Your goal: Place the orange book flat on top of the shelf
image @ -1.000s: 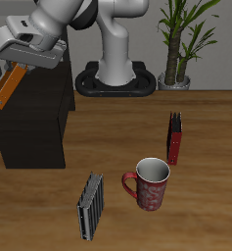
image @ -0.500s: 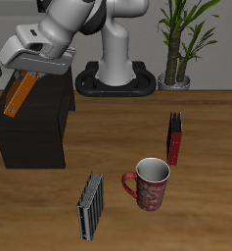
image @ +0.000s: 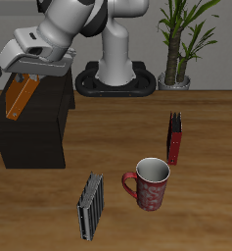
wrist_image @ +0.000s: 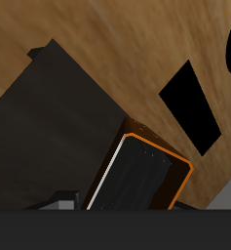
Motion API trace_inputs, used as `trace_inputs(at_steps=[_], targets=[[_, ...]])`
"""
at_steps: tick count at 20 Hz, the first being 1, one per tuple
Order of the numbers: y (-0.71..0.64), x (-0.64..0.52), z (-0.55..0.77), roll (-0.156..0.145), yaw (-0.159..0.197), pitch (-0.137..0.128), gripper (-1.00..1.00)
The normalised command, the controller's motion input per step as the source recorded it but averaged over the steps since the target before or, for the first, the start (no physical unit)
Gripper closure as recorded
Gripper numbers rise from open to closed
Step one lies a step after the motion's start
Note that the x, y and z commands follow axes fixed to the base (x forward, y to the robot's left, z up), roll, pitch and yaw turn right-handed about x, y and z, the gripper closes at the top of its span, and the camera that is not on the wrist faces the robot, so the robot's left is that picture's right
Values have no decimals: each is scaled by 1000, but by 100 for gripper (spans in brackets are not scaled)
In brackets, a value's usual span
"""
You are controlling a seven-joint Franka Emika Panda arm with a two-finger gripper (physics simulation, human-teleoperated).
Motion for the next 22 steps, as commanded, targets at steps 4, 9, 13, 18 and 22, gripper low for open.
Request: trace_inputs(at_steps=[4, 9, 13, 18, 22], targets=[[79, 46, -122, 18, -2, 39, -100], [160, 16, 15, 24, -44, 7, -100], [235, -25, 121, 20, -9, -21, -100], [183, 35, -25, 37, 14, -1, -100], [140, -4, 1, 19, -6, -2, -100]])
